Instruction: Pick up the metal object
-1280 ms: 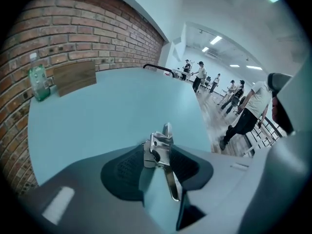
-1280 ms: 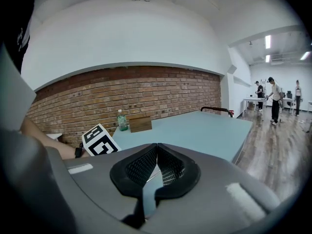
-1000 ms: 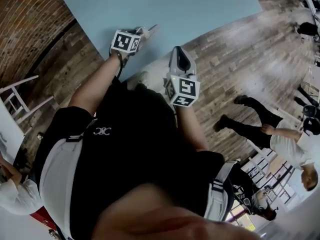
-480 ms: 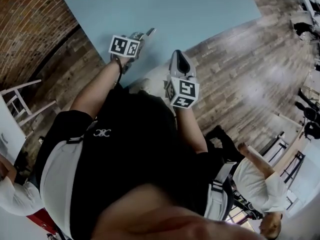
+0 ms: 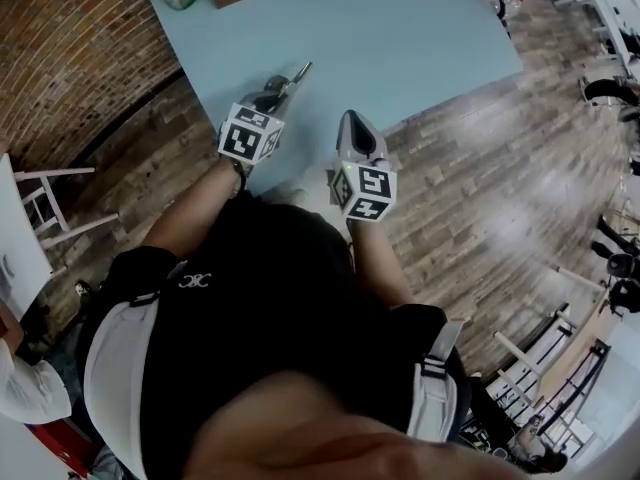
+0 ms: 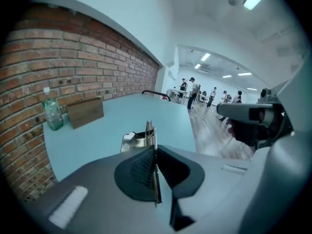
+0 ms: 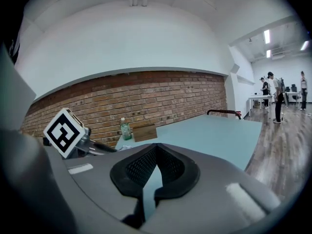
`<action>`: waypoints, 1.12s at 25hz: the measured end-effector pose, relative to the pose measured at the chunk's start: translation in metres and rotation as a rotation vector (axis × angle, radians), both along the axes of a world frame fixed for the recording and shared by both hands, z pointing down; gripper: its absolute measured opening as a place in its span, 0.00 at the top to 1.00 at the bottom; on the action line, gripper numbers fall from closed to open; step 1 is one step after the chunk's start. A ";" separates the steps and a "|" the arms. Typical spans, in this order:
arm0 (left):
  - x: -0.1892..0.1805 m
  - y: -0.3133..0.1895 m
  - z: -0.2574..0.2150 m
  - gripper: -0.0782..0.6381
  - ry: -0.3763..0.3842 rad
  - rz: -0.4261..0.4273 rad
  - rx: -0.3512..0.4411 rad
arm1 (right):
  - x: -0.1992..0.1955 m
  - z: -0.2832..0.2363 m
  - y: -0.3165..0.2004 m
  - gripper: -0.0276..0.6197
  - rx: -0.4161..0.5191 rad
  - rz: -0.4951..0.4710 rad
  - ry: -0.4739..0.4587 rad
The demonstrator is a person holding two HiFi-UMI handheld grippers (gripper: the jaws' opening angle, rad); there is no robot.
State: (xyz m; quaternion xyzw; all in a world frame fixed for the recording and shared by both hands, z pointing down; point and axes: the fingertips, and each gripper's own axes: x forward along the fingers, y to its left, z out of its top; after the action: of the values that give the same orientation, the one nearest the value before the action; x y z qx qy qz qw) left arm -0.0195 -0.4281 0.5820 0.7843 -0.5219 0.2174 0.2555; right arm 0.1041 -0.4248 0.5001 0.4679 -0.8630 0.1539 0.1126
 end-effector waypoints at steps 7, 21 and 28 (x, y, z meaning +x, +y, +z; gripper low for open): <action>-0.038 0.004 -0.077 0.88 0.042 -0.139 0.184 | -0.015 -0.024 -0.022 0.94 0.061 0.006 -0.025; -0.052 0.026 -0.110 0.88 0.045 -0.181 0.255 | -0.030 -0.066 -0.006 0.94 0.185 -0.052 -0.023; -0.049 0.032 -0.117 0.88 0.070 -0.192 0.261 | -0.027 -0.076 -0.002 0.94 0.210 -0.051 -0.051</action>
State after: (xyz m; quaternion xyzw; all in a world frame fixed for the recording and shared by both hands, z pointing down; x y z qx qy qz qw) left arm -0.0688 -0.3956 0.4647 0.7644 -0.6091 0.0949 0.1890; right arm 0.0775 -0.4272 0.4245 0.4509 -0.8886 0.0717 0.0448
